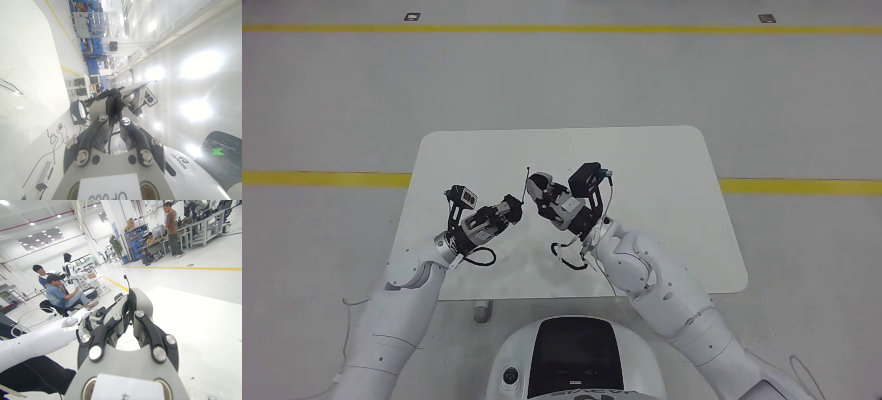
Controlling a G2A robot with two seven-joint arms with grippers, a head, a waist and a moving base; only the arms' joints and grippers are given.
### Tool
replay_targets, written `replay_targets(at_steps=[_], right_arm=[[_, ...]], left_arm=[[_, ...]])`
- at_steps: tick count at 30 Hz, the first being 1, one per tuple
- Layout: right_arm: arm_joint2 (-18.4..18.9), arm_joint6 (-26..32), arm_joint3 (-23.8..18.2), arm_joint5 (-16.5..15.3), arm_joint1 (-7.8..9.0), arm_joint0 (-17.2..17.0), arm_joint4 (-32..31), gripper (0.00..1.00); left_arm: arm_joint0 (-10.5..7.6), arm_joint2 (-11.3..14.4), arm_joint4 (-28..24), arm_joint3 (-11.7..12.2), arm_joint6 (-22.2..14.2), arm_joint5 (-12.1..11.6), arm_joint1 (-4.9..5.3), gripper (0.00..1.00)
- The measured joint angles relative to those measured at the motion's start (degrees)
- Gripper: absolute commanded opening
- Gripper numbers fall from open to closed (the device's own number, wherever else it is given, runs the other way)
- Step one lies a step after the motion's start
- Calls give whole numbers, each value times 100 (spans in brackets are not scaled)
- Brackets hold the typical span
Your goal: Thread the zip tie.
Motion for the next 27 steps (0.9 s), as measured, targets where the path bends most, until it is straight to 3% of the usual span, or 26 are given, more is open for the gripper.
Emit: replay_targets(at_steps=[27], right_arm=[[25, 8, 175, -24, -57, 19, -135, 0]], left_arm=[[0, 0, 0, 0, 0, 0, 0, 0]])
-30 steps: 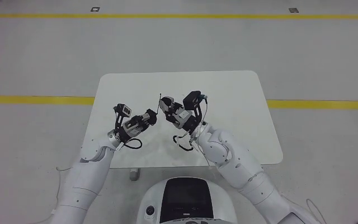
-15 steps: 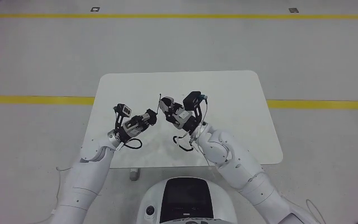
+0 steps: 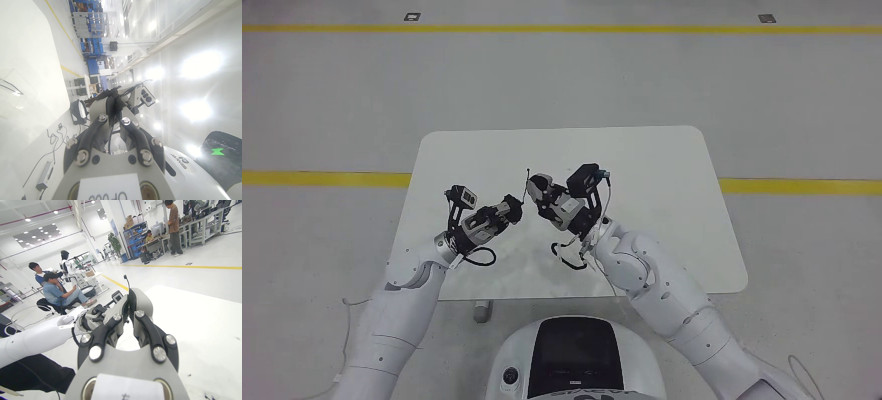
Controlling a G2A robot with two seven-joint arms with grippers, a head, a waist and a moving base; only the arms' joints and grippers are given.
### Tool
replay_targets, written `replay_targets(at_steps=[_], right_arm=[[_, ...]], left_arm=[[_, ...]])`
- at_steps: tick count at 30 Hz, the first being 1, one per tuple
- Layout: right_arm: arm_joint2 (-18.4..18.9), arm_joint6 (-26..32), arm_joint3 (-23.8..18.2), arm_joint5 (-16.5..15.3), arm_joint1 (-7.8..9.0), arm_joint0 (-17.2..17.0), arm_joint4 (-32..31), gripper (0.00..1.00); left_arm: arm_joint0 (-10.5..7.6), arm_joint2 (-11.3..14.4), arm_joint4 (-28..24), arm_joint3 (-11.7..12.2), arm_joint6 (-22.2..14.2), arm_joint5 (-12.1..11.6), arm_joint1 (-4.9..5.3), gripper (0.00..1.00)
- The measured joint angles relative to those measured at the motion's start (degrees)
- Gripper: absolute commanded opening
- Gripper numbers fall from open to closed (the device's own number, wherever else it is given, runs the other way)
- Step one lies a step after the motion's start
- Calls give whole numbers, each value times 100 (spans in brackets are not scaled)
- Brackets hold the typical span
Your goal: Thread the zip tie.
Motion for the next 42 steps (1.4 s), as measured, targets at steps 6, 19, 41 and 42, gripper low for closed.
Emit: replay_targets(at_steps=[6, 19, 41, 42], right_arm=[[17, 97, -6, -24, -2, -10, -19, 0], [54, 252, 36, -24, 2, -48, -130, 0], [-138, 366, 2, -37, 41, 1, 102, 0], [-143, 363, 1, -37, 47, 0, 114, 0]], left_arm=[[0, 0, 0, 0, 0, 0, 0, 0], [0, 0, 0, 0, 0, 0, 0, 0], [0, 0, 0, 0, 0, 0, 0, 0], [0, 0, 0, 0, 0, 0, 0, 0]])
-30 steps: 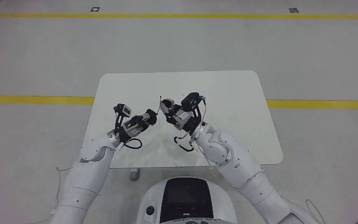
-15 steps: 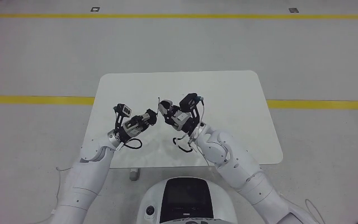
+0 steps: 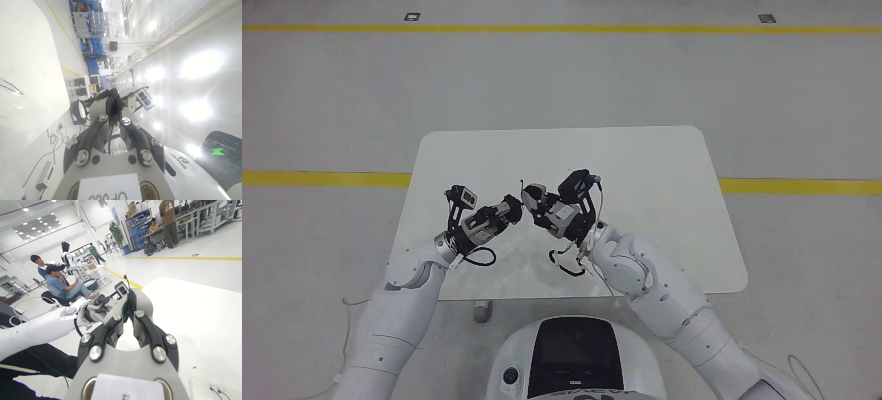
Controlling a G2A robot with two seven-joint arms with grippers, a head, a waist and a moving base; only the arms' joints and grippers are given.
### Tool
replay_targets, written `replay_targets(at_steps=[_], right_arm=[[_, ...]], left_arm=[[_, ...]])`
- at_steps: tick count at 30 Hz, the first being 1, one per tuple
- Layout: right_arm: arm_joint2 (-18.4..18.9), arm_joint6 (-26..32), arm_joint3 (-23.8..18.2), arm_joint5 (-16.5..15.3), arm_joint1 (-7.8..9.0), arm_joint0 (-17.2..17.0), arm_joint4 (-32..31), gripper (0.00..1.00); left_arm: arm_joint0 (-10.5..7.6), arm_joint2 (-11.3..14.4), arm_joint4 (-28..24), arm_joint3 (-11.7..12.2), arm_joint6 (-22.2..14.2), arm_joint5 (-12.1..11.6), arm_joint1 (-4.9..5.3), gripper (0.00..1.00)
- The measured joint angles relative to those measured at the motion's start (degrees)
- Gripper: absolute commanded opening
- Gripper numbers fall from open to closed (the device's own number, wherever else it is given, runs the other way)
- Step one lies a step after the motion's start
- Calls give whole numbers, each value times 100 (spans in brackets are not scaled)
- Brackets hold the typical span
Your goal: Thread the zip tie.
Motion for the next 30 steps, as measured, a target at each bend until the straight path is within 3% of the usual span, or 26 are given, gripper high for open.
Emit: replay_targets(at_steps=[8, 9, 10, 15, 22, 30], right_arm=[[-16, -43, 3, 0, 38, -26, 23, 0], [-14, -62, -7, 0, 42, -37, 24, 35], [-13, -67, -20, 0, 46, -46, 25, 100], [28, -25, -162, 0, 79, -94, -31, 100], [247, -408, -493, 3, 151, -308, -425, 100], [258, -374, -492, 38, 158, -305, -483, 100]], left_arm=[[0, 0, 0, 0, 0, 0, 0, 0], [0, 0, 0, 0, 0, 0, 0, 0], [0, 0, 0, 0, 0, 0, 0, 0], [0, 0, 0, 0, 0, 0, 0, 0], [0, 0, 0, 0, 0, 0, 0, 0], [3, 12, -30, -5, 44, 45, -3, 0]])
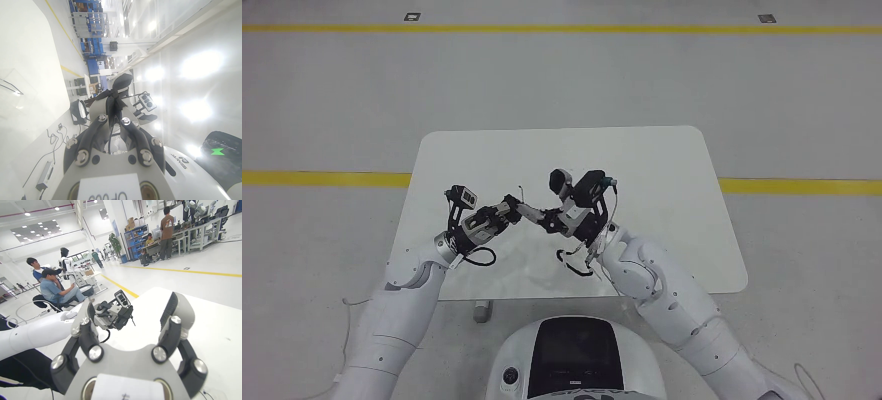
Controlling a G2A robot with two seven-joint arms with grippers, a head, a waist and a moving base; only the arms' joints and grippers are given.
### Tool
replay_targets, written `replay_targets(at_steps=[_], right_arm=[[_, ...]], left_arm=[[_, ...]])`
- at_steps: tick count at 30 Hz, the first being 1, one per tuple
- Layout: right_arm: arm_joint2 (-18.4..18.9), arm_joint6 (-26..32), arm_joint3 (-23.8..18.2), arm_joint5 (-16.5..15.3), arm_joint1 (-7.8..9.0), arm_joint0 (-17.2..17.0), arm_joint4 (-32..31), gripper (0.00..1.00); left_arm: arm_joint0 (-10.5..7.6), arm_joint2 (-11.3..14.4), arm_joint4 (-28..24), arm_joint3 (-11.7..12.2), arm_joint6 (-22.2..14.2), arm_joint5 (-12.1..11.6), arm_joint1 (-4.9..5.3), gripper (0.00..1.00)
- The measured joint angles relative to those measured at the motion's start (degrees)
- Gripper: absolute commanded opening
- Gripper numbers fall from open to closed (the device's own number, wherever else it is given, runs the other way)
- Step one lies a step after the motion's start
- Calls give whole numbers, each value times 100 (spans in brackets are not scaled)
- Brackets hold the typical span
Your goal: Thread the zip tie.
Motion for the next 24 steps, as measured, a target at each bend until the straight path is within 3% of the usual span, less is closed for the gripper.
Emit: replay_targets(at_steps=[2, 7, 12, 19, 22, 24], right_arm=[[24, 112, -29, 76, 27, 20, -349, 100], [92, 128, -163, 73, 116, -27, -1658, 100], [68, 78, -149, -32, 179, -59, -2596, 100], [61, 110, -117, -15, 183, -54, -2684, 100], [-5, 63, -117, 50, 179, -75, -2854, 100], [-64, -86, -68, 86, 167, -71, -2930, 100]], left_arm=[[-7, 8, -181, 1, 111, 196, -5, 0], [-58, -163, -1263, 81, -137, 1242, 22, 0], [-152, -277, -1821, 203, -481, 2158, 71, 0], [-173, -282, -1773, 209, -482, 2168, 74, 0], [-208, -268, -2278, 337, -237, 2648, 54, 0], [-228, -267, -2804, 428, -277, 3166, 44, 0]])
